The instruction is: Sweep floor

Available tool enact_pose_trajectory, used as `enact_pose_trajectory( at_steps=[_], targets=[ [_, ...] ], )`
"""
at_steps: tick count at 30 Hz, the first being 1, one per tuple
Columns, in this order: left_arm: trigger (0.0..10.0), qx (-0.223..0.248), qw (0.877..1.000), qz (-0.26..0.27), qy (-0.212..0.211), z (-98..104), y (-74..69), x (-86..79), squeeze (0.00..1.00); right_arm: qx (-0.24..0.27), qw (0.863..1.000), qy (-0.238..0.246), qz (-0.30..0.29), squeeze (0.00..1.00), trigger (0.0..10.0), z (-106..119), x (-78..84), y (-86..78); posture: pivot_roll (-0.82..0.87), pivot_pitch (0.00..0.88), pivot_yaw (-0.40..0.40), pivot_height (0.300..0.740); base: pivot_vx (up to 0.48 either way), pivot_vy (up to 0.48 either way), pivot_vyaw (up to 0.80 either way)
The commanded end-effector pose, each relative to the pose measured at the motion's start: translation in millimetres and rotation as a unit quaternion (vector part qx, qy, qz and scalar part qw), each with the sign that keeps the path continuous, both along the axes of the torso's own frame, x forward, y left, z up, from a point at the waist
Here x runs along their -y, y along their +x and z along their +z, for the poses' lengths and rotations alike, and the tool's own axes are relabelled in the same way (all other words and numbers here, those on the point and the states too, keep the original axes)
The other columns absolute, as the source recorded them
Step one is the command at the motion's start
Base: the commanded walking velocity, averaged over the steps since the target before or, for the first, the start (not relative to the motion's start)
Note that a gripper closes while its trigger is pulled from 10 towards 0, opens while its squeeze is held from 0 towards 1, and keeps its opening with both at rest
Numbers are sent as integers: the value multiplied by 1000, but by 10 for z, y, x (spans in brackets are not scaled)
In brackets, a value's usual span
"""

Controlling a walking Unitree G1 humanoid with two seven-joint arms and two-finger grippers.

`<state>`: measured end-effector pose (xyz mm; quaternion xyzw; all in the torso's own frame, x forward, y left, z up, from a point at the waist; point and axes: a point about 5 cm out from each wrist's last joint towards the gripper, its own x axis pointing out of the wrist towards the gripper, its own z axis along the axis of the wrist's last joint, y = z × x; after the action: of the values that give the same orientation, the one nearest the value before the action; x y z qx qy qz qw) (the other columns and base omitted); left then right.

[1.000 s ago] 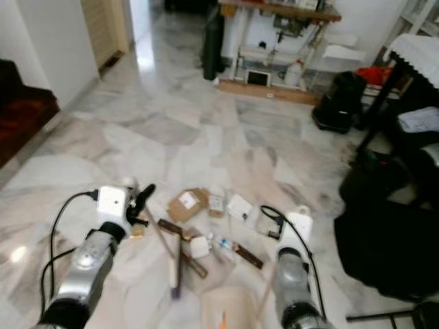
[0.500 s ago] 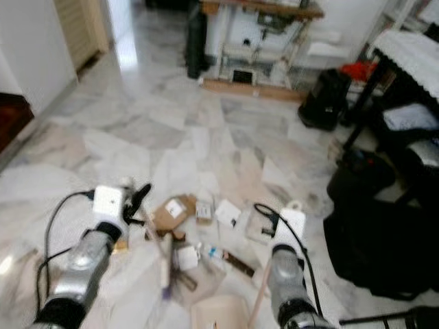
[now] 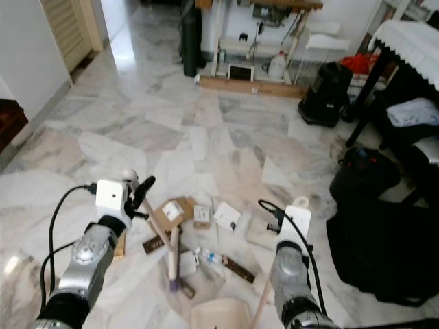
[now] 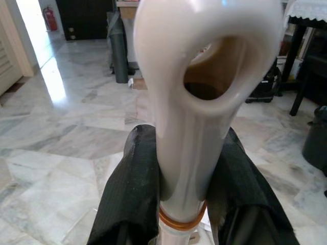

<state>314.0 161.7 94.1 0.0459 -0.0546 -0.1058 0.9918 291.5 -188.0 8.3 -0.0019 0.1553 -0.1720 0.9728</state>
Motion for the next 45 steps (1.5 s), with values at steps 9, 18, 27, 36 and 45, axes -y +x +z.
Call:
enact_pose_trajectory(
  at_steps=[9,18,27,36,45],
  targets=[
    [10000,45,999,-18,-6,201,49,82,0,36,997,-55,-40,0,10000,85,156,-25,-34,40,-61,740,0,0,0],
    [10000,44,999,-20,-7,198,46,86,0,50,996,-61,-36,0,10000,127,127,5,-36,40,-60,740,0,0,0],
    [10000,53,998,-33,-2,262,51,85,0,39,998,-34,-43,0,10000,60,91,-38,-32,51,-63,740,0,0,0],
    [10000,66,997,-49,-3,362,73,118,0,62,995,19,-75,0,10000,101,126,-13,-28,59,-60,740,0,0,0],
    [10000,45,994,-98,17,353,46,156,0,46,997,14,-64,0,10000,47,105,-47,-21,66,-56,740,0,0,0]
  ],
)
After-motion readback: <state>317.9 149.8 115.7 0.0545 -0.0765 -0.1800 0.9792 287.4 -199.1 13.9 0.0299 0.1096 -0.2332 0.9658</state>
